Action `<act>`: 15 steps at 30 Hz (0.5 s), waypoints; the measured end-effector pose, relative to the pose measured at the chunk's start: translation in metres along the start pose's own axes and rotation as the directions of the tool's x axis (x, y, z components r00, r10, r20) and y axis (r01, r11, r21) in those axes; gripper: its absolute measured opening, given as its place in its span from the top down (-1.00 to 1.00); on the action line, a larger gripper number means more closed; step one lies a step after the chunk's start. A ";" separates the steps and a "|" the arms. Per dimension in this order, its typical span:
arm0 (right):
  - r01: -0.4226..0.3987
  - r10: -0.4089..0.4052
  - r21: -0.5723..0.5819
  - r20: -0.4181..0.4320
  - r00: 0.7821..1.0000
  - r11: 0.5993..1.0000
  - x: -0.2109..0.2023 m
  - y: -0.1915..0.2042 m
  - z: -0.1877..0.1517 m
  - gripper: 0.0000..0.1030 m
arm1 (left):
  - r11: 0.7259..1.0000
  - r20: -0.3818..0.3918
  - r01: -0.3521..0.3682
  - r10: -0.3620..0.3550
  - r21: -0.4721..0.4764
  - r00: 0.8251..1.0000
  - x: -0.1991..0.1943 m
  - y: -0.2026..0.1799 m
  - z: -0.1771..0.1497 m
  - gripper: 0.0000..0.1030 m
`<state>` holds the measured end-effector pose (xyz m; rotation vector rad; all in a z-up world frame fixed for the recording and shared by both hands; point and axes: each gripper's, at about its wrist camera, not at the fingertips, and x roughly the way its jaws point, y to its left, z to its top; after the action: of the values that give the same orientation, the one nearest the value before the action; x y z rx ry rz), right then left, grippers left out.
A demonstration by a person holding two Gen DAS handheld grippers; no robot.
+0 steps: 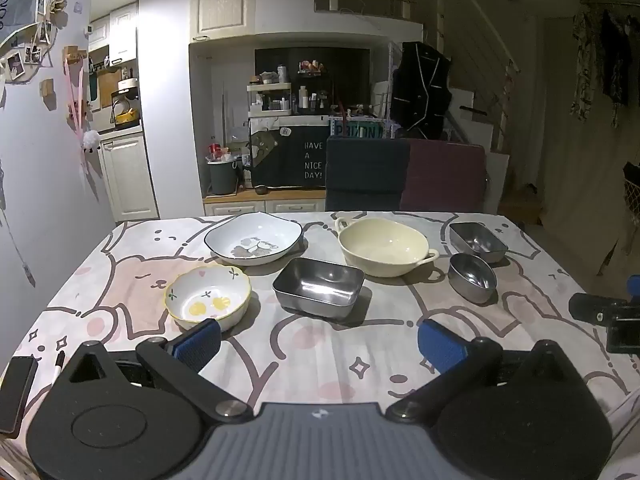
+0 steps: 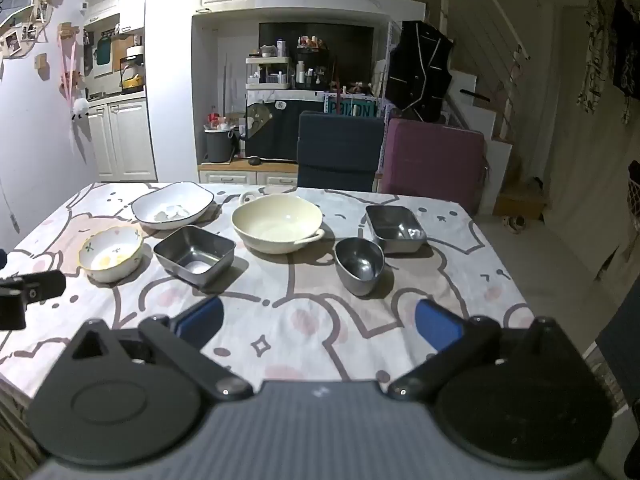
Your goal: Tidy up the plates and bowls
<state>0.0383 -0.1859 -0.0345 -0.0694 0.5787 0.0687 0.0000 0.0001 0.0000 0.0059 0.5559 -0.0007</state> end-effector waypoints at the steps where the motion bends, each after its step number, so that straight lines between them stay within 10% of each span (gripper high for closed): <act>1: -0.002 0.002 0.003 0.000 1.000 1.000 0.000 0.000 0.000 -1.00 | 1.000 0.002 -0.003 0.003 0.005 1.000 0.000 0.000 0.000 -1.00; 15: -0.003 0.003 0.004 0.004 1.000 1.000 0.000 0.000 0.000 -1.00 | 1.000 0.002 -0.004 0.004 0.008 1.000 0.000 0.000 0.000 -1.00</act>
<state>0.0379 -0.1857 -0.0348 -0.0648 0.5750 0.0702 -0.0001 -0.0002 -0.0001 0.0149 0.5537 0.0011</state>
